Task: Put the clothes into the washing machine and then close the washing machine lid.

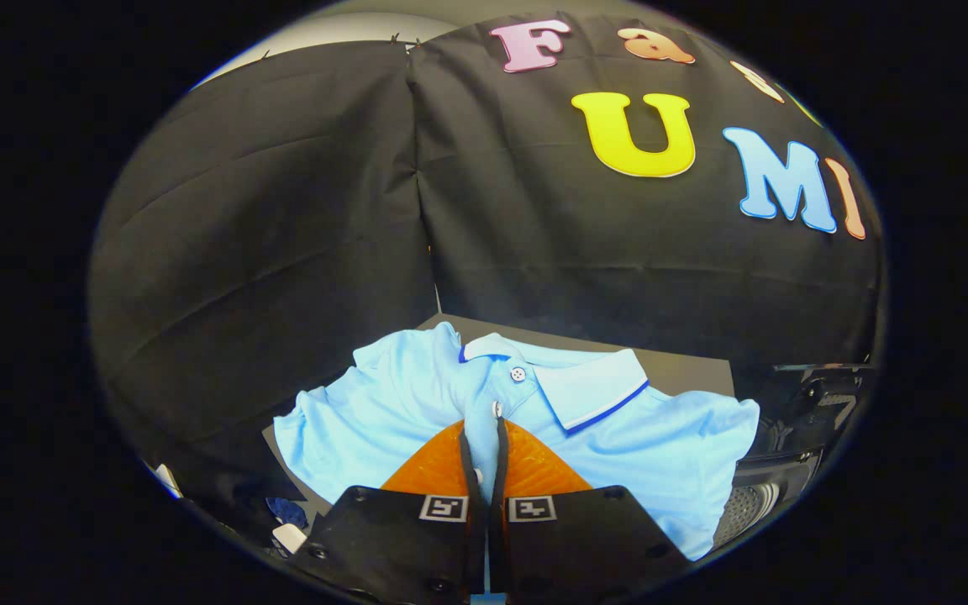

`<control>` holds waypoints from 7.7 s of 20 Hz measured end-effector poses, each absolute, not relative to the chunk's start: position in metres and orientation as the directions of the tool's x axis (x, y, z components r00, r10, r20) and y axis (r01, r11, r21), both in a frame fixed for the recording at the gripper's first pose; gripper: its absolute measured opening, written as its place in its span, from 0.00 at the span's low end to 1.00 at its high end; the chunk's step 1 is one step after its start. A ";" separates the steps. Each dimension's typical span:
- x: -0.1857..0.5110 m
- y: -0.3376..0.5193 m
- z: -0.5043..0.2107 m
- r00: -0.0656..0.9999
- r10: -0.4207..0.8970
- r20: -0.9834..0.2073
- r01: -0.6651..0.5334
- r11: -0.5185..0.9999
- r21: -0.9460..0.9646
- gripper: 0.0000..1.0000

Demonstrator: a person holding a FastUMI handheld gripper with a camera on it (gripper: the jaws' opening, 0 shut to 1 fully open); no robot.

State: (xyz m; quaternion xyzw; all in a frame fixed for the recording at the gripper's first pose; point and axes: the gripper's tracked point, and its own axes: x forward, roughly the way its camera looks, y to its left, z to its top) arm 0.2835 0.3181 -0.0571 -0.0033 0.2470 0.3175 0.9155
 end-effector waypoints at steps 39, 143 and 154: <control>0.307 0.120 0.067 0.887 0.417 -0.198 -0.415 0.908 0.056 0.04; 0.389 -0.054 -0.064 0.950 0.094 -0.297 -0.098 0.995 0.002 0.96; 0.467 -0.047 -0.055 0.963 0.060 -0.263 -0.064 0.998 -0.007 0.96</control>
